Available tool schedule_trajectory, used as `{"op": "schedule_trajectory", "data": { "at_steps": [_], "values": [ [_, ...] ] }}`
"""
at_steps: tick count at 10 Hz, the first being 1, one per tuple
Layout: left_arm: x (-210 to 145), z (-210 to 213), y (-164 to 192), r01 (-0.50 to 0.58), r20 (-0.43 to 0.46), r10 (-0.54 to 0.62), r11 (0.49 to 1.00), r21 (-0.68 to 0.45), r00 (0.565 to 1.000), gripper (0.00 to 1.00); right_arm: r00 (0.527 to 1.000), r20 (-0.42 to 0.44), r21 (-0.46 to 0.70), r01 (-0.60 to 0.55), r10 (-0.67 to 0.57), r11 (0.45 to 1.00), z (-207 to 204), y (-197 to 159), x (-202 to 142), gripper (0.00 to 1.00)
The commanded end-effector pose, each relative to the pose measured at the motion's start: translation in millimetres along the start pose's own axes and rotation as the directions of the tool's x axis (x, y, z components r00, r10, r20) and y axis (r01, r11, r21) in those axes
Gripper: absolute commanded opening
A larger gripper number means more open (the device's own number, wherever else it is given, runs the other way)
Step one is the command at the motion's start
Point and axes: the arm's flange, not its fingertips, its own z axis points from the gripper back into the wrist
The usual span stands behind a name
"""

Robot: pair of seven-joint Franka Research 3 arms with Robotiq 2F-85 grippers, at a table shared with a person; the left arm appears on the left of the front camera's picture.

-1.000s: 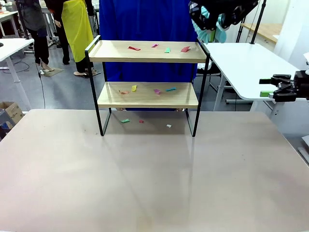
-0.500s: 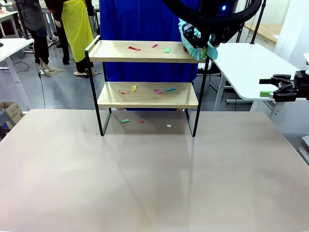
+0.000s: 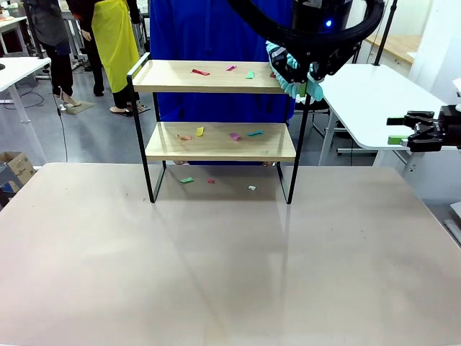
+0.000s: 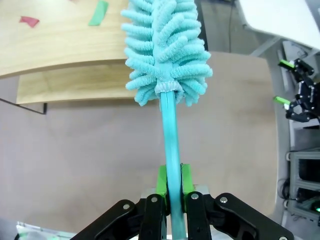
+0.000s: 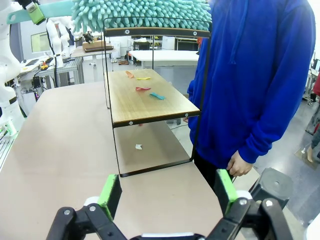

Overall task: Clean the shelf.
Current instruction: Clean the specific section of the Shelf indicated by the human with the Duster.

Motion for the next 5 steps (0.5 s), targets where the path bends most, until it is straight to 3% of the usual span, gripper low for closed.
{"op": "schedule_trajectory", "data": {
  "at_steps": [1,5],
  "values": [
    [-0.9,0.7,-1.5,0.009,0.020,-0.009,1.000,0.006,1.000,0.13,1.000,0.000,0.003,-0.006,0.006,1.000,-1.3,0.7,2.7,1.00],
    [1.6,2.5,11.5,0.035,-0.005,-0.035,0.998,0.055,0.999,0.13,1.000,0.000,0.003,-0.006,0.006,1.000,-1.3,0.7,2.7,1.00]
  ]
}}
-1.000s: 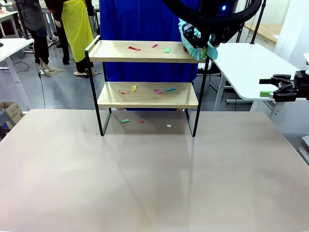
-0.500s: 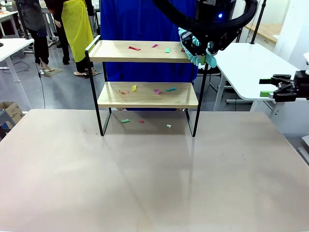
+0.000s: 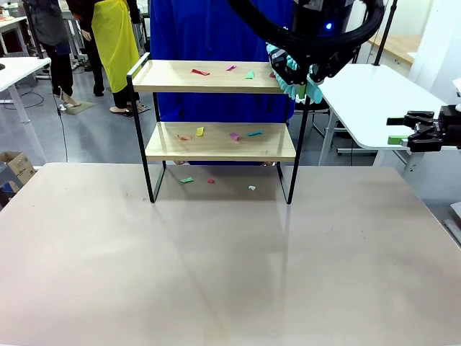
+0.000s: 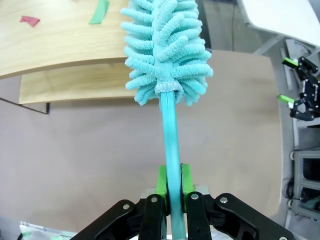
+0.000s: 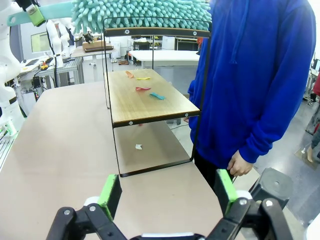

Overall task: Clean the shelf.
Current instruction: Clean the specific section of the Shelf indicated by the human with the Duster.

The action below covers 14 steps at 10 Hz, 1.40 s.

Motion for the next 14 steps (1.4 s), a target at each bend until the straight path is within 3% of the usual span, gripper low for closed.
{"op": "schedule_trajectory", "data": {
  "at_steps": [1,8,10,14],
  "values": [
    [5.3,7.2,19.1,0.028,-0.007,-0.028,0.998,0.054,1.000,0.13,1.000,0.000,0.003,-0.006,0.006,1.000,-1.3,0.7,2.7,1.00],
    [32.0,2.1,128.1,0.103,-0.086,-0.081,0.951,0.292,0.993,0.13,1.000,0.000,0.003,-0.006,0.006,1.000,-1.3,0.7,2.7,1.00],
    [34.0,7.3,158.2,0.108,-0.072,-0.087,0.922,0.373,0.994,0.13,1.000,0.000,0.003,-0.006,0.006,1.000,-1.3,0.7,2.7,1.00],
    [28.5,18.4,202.5,0.153,-0.050,-0.152,0.813,0.561,0.987,0.13,1.000,0.000,0.003,-0.006,0.006,1.000,-1.3,0.7,2.7,1.00]
  ]
}}
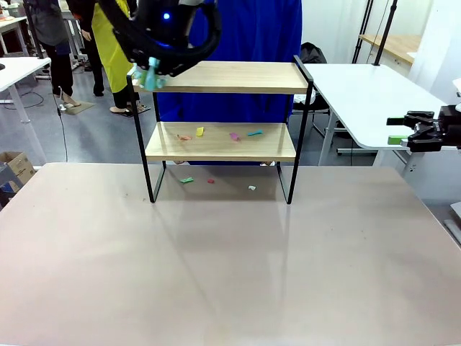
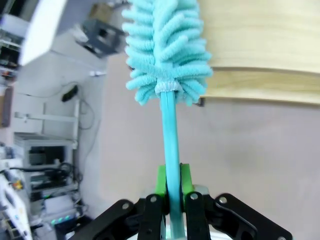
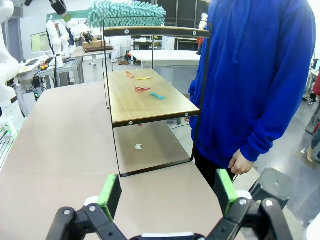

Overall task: Clean the shelf.
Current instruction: Clean the specific section of the Shelf indicated by the human with the Duster.

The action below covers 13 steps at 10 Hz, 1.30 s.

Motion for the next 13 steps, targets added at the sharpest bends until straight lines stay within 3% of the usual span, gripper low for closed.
{"op": "schedule_trajectory", "data": {
  "at_steps": [1,4,6,7,8,12,13],
  "values": [
    [-12.2,-3.8,18.6,0.033,0.066,-0.040,0.993,0.115,0.997,0.13,1.000,0.000,0.003,-0.006,0.006,1.000,-1.3,0.7,2.8,1.00],
    [-19.5,10.2,20.5,0.065,0.149,-0.091,0.984,0.168,0.985,0.13,1.000,0.000,0.003,-0.006,0.006,1.000,-1.3,0.7,2.8,1.00],
    [-19.4,27.1,24.2,0.072,0.194,-0.088,0.994,0.088,0.977,0.13,1.000,0.000,0.003,-0.006,0.006,1.000,-1.3,0.7,2.8,1.00],
    [-18.7,37.6,25.5,0.067,0.213,-0.061,0.998,-0.019,0.975,0.13,1.000,0.000,0.003,-0.006,0.006,1.000,-1.3,0.7,2.8,1.00],
    [-19.3,24.9,12.7,0.058,0.158,-0.077,0.991,0.121,0.984,0.13,1.000,0.000,0.003,-0.006,0.006,1.000,-1.3,0.7,2.8,1.00],
    [-19.5,25.7,9.3,0.061,0.160,-0.076,0.993,0.096,0.984,0.13,1.000,0.000,0.003,-0.006,0.006,1.000,-1.3,0.7,2.8,1.00],
    [-25.6,38.7,14.9,0.126,0.232,-0.134,0.991,0.052,0.963,0.13,1.000,0.000,0.003,-0.006,0.006,1.000,-1.3,0.7,2.8,1.00]
  ]
}}
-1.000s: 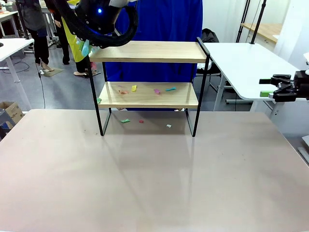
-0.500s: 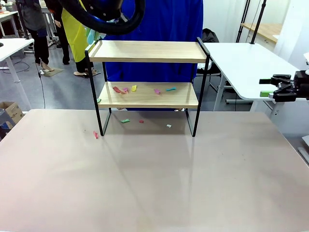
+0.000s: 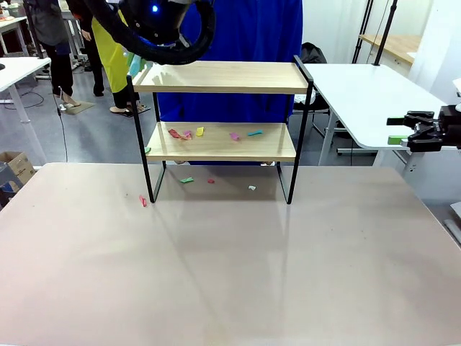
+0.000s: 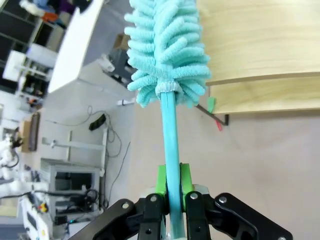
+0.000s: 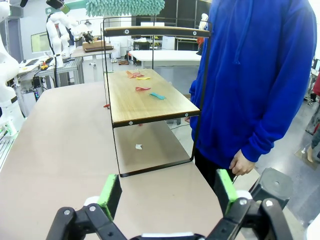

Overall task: Clean the shelf.
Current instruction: Clean the specific section of the Shelf indicated by the human with the Duster.

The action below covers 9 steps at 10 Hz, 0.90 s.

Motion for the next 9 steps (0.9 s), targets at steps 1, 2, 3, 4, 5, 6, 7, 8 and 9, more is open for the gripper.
{"op": "schedule_trajectory", "data": {
  "at_steps": [1,2,3,4,5,6,7,8,9],
  "values": [
    [-11.8,15.5,38.8,0.104,0.125,-0.082,0.978,-0.180,0.989,0.13,1.000,0.000,0.003,-0.006,0.006,1.000,-1.2,0.6,2.9,1.00],
    [-20.6,11.4,62.2,0.144,0.166,-0.107,0.962,-0.231,0.980,0.13,1.000,0.000,0.003,-0.006,0.006,1.000,-1.2,0.6,2.9,1.00],
    [-28.9,5.6,81.3,0.235,0.220,-0.173,0.925,-0.300,0.960,0.13,1.000,0.000,0.003,-0.006,0.006,1.000,-1.2,0.6,2.9,1.00],
    [-37.5,-3.0,95.9,0.378,0.254,-0.304,0.864,-0.334,0.918,0.13,1.000,0.000,0.003,-0.006,0.006,1.000,-1.2,0.6,2.9,1.00],
    [-49.8,-15.3,118.3,0.515,0.296,-0.427,0.773,-0.371,0.855,0.13,1.000,0.000,0.003,-0.006,0.006,1.000,-1.2,0.6,2.9,1.00],
    [-59.3,-24.6,141.1,0.607,0.372,-0.484,0.690,-0.395,0.792,0.13,1.000,0.000,0.003,-0.006,0.006,1.000,-1.2,0.6,2.9,1.00],
    [-69.5,-33.7,160.3,0.659,0.398,-0.527,0.640,-0.396,0.751,0.13,1.000,0.000,0.003,-0.006,0.006,1.000,-1.2,0.6,2.9,1.00],
    [-76.2,-38.8,177.3,0.688,0.399,-0.561,0.614,-0.387,0.726,0.13,1.000,0.000,0.003,-0.006,0.006,1.000,-1.2,0.6,2.9,1.00],
    [-82.5,-41.7,193.0,0.748,0.450,-0.599,0.570,-0.342,0.662,0.13,1.000,0.000,0.003,-0.006,0.006,1.000,-1.2,0.6,2.9,1.00]
  ]
}}
